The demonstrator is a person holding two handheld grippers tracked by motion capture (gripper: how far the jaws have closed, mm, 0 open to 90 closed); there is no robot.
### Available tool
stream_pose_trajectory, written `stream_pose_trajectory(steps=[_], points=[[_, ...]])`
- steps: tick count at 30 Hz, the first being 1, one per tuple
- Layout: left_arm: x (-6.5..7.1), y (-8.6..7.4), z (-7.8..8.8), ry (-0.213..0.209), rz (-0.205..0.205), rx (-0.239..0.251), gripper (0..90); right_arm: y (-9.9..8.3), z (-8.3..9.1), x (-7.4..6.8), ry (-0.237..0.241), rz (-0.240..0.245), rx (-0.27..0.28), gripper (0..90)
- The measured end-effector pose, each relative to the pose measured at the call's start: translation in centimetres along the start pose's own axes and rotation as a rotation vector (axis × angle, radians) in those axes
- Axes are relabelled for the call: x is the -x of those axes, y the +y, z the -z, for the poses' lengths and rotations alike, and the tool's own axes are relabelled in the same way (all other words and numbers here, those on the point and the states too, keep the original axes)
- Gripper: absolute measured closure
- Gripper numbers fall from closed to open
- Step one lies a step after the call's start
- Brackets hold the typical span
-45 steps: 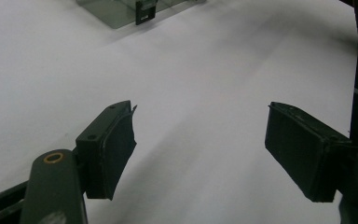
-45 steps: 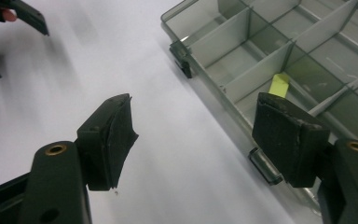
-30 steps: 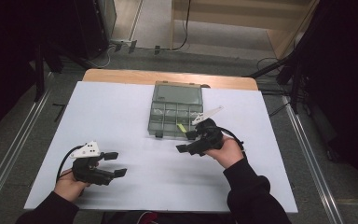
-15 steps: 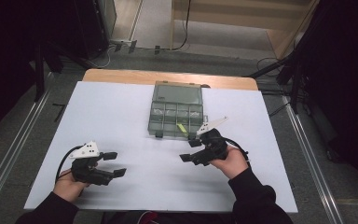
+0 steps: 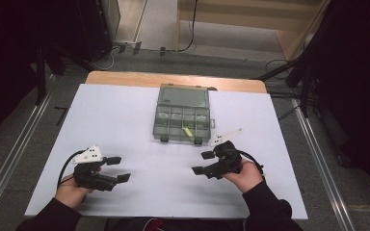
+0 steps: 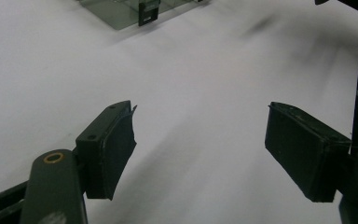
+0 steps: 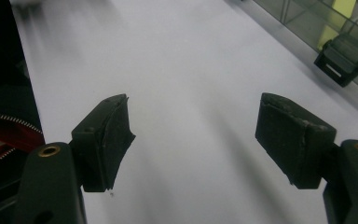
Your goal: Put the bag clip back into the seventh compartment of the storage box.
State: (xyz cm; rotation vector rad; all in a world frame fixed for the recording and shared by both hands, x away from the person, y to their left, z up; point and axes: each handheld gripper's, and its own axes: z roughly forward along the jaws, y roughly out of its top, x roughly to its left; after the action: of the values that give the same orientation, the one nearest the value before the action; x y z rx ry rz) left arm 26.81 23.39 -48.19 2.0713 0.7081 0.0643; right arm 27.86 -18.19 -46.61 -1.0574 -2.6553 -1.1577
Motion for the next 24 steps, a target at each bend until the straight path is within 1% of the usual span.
stream_pose_trajectory(steps=[2, 3, 7, 9, 13, 14, 18, 24], points=[[0.0, 0.0, 0.0, 0.0, 0.0, -0.001, 23.4, -0.3, 0.1, 0.0, -0.002, -0.006, 0.0, 26.7], [0.0, 0.0, 0.0, -0.001, -0.003, -0.001, 23.4, -0.4, 0.1, -0.1, 0.001, -0.018, 0.001, 26.7], [0.0, 0.0, 0.1, -0.002, -0.004, -0.001, 23.4, -1.1, 0.2, -0.3, -0.003, -0.01, 0.012, 26.0], [0.0, 0.0, 0.1, -0.002, -0.005, -0.002, 23.4, -1.4, 0.2, -0.4, -0.004, -0.022, 0.015, 25.6], [0.0, 0.0, 0.1, -0.001, -0.006, -0.002, 23.4, -2.0, 0.2, -0.4, -0.013, -0.023, 0.015, 25.3], [0.0, 0.0, 0.1, 0.0, -0.005, 0.0, 23.4, -2.5, 0.3, -0.3, -0.019, -0.024, 0.025, 25.0], [0.1, 0.0, 0.1, 0.001, -0.007, 0.001, 23.4, -3.3, 0.6, -0.3, -0.024, -0.038, 0.032, 24.8], [0.1, 0.0, 0.1, 0.004, -0.008, -0.003, 23.4, -4.3, 1.2, -0.3, -0.03, -0.04, 0.03, 24.7]])
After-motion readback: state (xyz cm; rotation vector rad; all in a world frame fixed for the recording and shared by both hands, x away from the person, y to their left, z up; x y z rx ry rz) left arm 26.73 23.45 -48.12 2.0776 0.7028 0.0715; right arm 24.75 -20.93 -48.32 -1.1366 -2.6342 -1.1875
